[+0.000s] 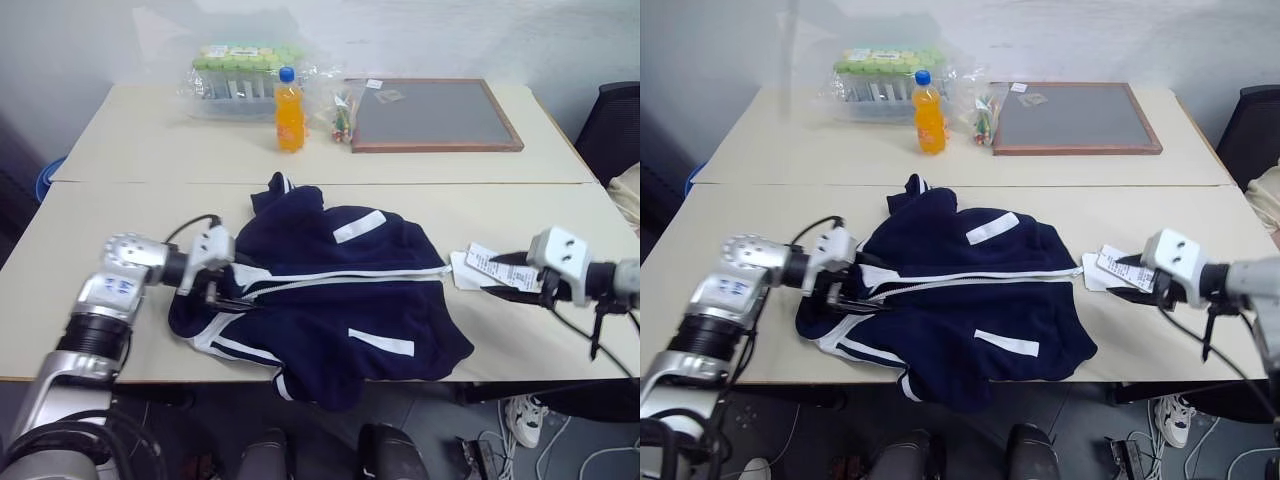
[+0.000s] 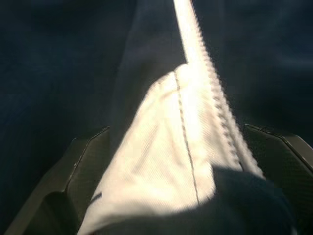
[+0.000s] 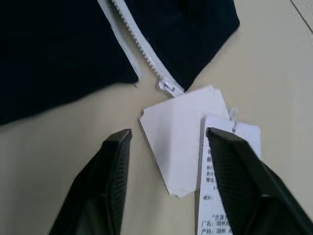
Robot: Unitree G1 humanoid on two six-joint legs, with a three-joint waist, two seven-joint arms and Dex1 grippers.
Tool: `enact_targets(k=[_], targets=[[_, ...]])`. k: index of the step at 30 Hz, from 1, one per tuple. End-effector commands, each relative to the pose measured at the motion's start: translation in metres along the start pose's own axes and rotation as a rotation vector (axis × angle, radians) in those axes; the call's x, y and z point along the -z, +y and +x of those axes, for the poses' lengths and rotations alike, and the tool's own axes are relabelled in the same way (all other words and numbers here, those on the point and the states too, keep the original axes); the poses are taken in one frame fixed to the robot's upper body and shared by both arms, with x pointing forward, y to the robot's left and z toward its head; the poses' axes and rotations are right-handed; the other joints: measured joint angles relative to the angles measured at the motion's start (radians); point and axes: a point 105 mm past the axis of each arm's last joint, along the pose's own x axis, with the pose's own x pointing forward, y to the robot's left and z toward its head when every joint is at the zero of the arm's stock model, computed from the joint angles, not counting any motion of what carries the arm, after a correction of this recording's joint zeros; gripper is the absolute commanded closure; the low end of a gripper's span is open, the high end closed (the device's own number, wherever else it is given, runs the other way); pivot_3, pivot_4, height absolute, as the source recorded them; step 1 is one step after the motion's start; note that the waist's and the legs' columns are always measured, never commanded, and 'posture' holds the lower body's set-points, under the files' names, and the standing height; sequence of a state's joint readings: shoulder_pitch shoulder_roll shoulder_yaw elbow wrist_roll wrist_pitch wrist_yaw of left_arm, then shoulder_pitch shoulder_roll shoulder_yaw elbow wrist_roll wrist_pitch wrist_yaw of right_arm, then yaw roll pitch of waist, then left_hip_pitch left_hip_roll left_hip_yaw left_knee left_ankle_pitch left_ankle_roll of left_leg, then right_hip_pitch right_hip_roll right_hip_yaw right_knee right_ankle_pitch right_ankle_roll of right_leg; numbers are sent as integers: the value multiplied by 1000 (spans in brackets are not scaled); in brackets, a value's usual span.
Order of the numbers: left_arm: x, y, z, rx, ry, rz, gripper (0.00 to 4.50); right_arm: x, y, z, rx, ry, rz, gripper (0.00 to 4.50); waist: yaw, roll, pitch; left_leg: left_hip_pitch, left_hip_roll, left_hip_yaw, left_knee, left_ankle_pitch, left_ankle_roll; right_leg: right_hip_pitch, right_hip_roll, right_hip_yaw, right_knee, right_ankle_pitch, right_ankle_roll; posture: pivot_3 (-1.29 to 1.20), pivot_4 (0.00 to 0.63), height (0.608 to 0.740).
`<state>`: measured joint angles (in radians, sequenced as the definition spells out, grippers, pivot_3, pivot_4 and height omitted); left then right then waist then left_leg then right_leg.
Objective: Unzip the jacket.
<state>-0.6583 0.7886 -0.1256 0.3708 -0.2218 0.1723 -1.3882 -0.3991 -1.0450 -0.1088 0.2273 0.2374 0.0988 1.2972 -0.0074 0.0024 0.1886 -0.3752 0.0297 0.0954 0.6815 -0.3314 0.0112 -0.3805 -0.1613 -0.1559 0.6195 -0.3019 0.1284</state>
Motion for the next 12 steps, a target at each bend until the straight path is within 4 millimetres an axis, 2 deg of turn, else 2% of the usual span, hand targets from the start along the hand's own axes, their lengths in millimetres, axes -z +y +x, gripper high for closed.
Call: enact_targets(k=[1, 3, 7, 9, 12], targets=[[-25, -6, -48, -21, -44, -29, 0, -20, -8, -28, -124, -30, 90, 702, 1, 0, 1, -1, 0, 0, 0, 0, 0, -1, 0, 0, 0, 0, 0, 0, 150, 740], [-29, -10, -70, -54, -43, -57, 0, -26, -13, -41, -162, -34, 153, 25, 1, 1, 1, -1, 0, 0, 0, 0, 0, -1, 0, 0, 0, 0, 0, 0, 150, 740], [-38, -15, -117, -180, -19, -86, 0, -25, -34, -66, -90, -26, 223, 25, 4, 1, 2, -1, 0, 0, 0, -1, 1, -1, -1, 0, -1, 0, 0, 0, 150, 740], [-35, -18, -139, -251, 2, -110, 0, -23, -42, -75, -52, -44, 265, 25, 4, 2, 3, -4, 0, 1, 0, -1, 1, -4, -2, 0, 0, 0, 0, 0, 150, 740], [-29, -22, -153, -318, 14, -122, 0, -20, -48, -79, -19, -67, 288, 25, 3, 2, 3, -9, 0, 3, 0, -1, 1, -10, -2, 1, 1, 0, 0, 0, 150, 740]])
